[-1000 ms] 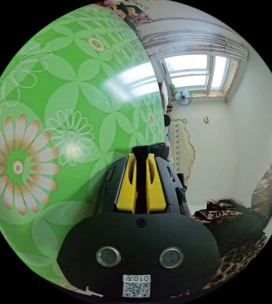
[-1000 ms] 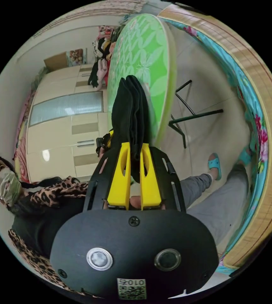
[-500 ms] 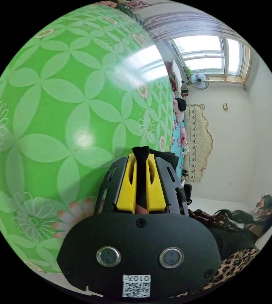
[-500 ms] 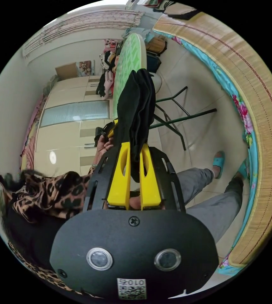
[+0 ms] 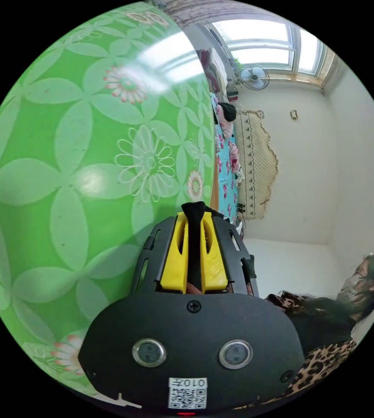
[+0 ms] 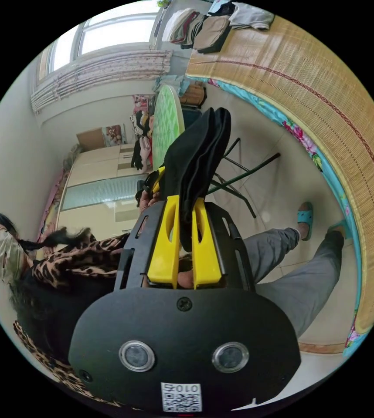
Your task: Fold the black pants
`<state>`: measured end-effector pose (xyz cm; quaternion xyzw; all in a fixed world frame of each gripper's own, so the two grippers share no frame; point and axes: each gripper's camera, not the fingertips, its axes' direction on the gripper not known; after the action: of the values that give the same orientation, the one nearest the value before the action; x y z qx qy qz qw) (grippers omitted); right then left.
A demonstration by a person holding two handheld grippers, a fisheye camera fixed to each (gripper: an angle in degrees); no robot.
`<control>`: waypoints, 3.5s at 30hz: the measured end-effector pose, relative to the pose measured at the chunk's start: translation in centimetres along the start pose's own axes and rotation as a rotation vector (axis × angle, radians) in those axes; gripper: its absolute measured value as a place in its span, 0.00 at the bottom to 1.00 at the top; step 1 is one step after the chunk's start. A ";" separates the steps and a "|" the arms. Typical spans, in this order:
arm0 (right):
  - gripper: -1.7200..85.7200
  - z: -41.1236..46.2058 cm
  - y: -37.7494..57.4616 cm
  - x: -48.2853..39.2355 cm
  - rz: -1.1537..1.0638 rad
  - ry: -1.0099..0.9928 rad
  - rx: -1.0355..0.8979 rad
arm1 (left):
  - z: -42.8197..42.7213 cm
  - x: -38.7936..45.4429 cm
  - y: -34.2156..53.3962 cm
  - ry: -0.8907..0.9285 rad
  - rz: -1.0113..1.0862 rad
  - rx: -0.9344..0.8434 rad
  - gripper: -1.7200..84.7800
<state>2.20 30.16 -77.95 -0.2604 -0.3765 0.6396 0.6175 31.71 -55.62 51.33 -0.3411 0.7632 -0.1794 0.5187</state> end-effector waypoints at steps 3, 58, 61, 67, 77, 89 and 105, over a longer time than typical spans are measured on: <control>0.08 -2.9 2.6 0.3 0.004 0.013 0.058 | 4.4 0.5 -1.4 0.009 0.036 -0.043 0.08; 0.08 -61.6 49.0 25.3 0.343 0.283 1.073 | 123.1 25.3 -10.0 0.094 0.617 -1.128 0.09; 0.08 -63.3 50.4 23.7 0.298 0.289 1.066 | 123.8 26.6 -10.6 0.074 0.696 -1.141 0.09; 0.07 -66.5 53.1 18.7 0.230 0.390 1.065 | 123.3 31.8 -9.5 0.129 0.837 -1.208 0.09; 0.09 -64.7 52.9 35.3 0.623 0.131 1.058 | 131.2 23.0 -15.1 0.076 0.488 -1.217 0.09; 0.07 -61.5 59.6 29.4 0.370 0.212 1.429 | 124.9 24.9 -20.5 0.226 0.611 -1.199 0.06; 0.04 -56.8 30.8 31.8 0.286 0.266 1.044 | 100.6 8.2 -27.8 0.453 0.208 -0.926 0.02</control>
<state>26.02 71.98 -131.45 -0.0469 0.1105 0.7804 0.6137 131.07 -72.94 23.29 -0.4098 0.8853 0.1601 0.1508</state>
